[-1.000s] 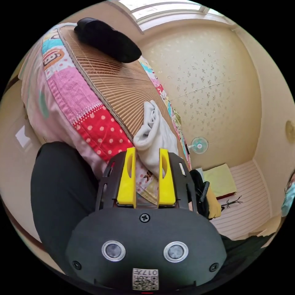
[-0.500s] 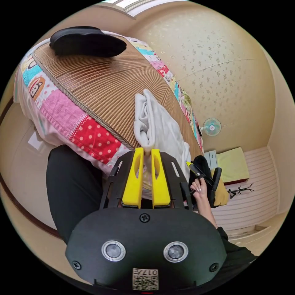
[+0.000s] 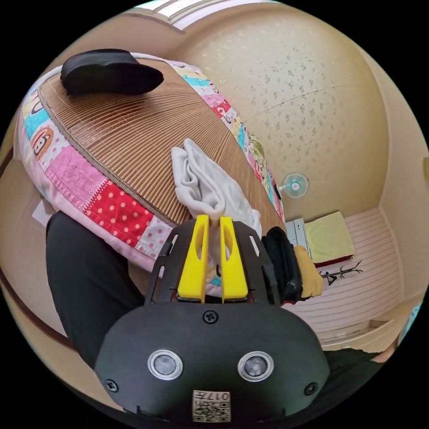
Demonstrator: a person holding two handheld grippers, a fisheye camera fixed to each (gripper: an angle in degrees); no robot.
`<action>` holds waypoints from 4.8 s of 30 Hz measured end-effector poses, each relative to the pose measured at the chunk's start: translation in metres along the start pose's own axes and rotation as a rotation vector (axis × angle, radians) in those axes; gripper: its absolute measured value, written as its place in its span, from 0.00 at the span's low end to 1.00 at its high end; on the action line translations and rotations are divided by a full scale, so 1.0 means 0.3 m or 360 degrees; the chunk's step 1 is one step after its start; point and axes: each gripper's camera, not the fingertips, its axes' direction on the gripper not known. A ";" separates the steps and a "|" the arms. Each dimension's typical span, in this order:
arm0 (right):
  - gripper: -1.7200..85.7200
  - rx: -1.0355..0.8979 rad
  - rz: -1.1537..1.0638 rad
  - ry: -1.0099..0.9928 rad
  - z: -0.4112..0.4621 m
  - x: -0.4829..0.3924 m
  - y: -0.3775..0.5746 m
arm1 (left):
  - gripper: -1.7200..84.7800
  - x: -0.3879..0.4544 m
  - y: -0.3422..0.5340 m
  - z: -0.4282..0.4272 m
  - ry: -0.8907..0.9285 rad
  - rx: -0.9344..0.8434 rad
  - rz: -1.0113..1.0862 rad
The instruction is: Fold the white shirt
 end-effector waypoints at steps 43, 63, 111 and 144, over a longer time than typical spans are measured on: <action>0.06 -0.0444 0.0451 -0.0645 -0.371 0.129 -0.379 | 0.10 0.523 0.357 0.981 -0.0208 -0.1172 0.0917; 0.09 -0.0440 0.0432 -0.0335 -0.527 0.009 -0.608 | 0.19 0.543 0.146 0.904 -0.0129 -0.0702 0.0688; 0.18 -0.0553 0.0723 -0.1131 -0.150 0.683 -0.640 | 0.23 0.456 -0.073 0.712 0.0372 -0.0949 0.0316; 0.16 -0.0262 0.0171 -0.2006 -0.109 0.078 -1.376 | 0.16 0.535 -0.767 -0.566 -0.0164 0.0042 0.0697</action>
